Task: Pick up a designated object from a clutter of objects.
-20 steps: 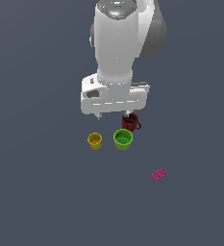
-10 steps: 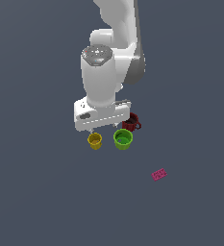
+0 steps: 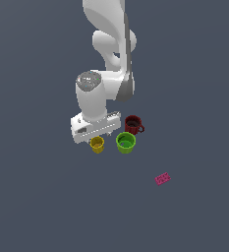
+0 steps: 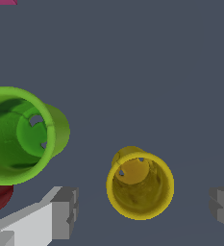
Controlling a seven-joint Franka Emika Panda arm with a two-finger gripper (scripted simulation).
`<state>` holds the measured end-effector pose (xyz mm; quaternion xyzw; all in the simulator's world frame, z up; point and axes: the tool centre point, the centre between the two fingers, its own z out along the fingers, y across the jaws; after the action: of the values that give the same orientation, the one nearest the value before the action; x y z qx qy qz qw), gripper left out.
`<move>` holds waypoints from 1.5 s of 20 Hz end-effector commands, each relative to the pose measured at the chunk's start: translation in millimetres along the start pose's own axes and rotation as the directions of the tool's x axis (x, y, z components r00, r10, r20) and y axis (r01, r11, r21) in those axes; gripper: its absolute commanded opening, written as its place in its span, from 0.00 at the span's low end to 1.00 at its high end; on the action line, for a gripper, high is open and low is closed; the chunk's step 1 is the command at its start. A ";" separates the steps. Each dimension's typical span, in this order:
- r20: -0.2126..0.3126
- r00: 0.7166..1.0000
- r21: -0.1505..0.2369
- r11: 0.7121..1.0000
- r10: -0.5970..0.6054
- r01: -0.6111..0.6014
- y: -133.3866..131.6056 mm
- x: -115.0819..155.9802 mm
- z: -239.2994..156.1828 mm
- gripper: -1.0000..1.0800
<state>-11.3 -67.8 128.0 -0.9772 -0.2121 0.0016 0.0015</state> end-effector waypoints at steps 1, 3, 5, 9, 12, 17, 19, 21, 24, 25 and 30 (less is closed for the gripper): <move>-0.002 1.000 -0.002 1.000 -0.027 0.027 3.8 -6.5 11.9 0.96; -0.002 0.999 -0.002 0.999 -0.042 0.042 5.9 -10.7 19.0 0.96; -0.002 0.999 -0.003 0.999 -0.054 0.054 7.5 -14.1 24.5 0.96; -0.002 0.998 -0.004 0.998 -0.067 0.067 9.3 -18.0 30.7 0.96; -0.002 0.998 -0.003 0.998 -0.065 0.065 9.2 -18.1 30.6 0.96; -0.002 0.998 -0.003 0.998 -0.066 0.066 9.1 -18.4 38.2 0.96; -0.002 0.998 -0.003 0.998 -0.066 0.066 9.1 -18.7 45.3 0.96; -0.002 0.998 -0.003 0.998 -0.067 0.067 9.0 -19.1 54.7 0.96; -0.002 0.998 -0.004 0.998 -0.068 0.068 9.0 -19.3 68.7 0.96; -0.002 0.998 -0.004 0.998 -0.068 0.068 9.1 -19.4 72.3 0.96; -0.002 0.998 -0.004 0.998 -0.069 0.069 9.4 -18.8 81.4 0.96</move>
<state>-25.4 -83.9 48.7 -0.9694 -0.2454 0.0006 0.0002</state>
